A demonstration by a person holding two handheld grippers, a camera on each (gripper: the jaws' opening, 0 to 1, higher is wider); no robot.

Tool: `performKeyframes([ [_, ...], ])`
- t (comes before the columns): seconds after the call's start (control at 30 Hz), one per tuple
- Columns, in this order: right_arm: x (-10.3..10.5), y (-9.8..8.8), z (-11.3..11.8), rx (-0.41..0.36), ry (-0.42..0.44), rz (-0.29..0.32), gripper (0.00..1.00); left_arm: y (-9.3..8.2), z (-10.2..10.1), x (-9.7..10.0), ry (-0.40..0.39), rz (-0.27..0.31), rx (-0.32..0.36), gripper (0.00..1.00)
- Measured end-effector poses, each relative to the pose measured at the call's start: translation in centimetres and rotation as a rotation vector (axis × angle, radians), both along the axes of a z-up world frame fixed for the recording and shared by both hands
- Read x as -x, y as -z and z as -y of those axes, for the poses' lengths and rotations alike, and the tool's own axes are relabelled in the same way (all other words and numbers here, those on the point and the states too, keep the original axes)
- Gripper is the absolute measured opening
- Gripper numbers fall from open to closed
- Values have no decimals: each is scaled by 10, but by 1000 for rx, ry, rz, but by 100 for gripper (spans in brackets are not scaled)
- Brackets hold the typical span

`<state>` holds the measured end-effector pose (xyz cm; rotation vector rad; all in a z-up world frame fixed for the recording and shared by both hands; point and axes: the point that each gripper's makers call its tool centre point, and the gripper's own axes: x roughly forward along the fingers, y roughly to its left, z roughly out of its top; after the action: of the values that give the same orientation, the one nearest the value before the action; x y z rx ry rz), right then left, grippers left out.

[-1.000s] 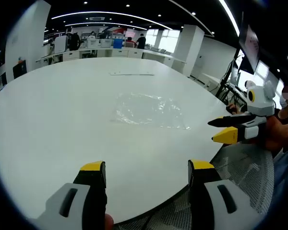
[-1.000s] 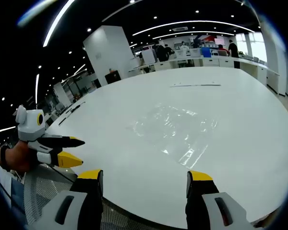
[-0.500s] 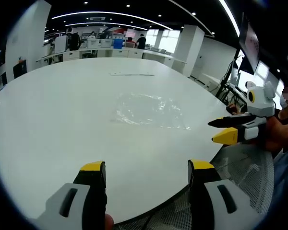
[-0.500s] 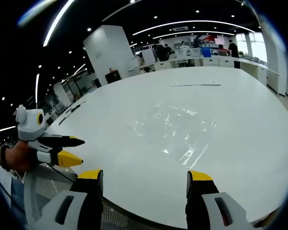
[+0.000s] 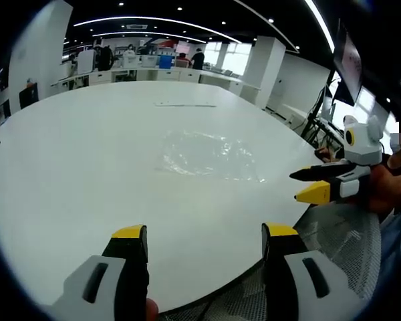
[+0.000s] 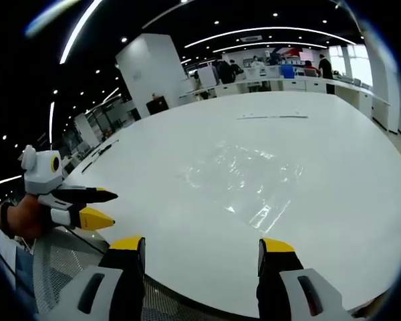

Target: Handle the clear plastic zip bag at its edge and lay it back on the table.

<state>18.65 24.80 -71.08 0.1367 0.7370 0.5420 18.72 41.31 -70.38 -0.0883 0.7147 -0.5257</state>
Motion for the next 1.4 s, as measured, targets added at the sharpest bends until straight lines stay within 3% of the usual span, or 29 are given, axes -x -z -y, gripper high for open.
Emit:
performKeyframes([
  [1.4, 4, 1, -5, 10, -23, -29, 62, -4, -3, -4, -9, 21, 8, 68],
])
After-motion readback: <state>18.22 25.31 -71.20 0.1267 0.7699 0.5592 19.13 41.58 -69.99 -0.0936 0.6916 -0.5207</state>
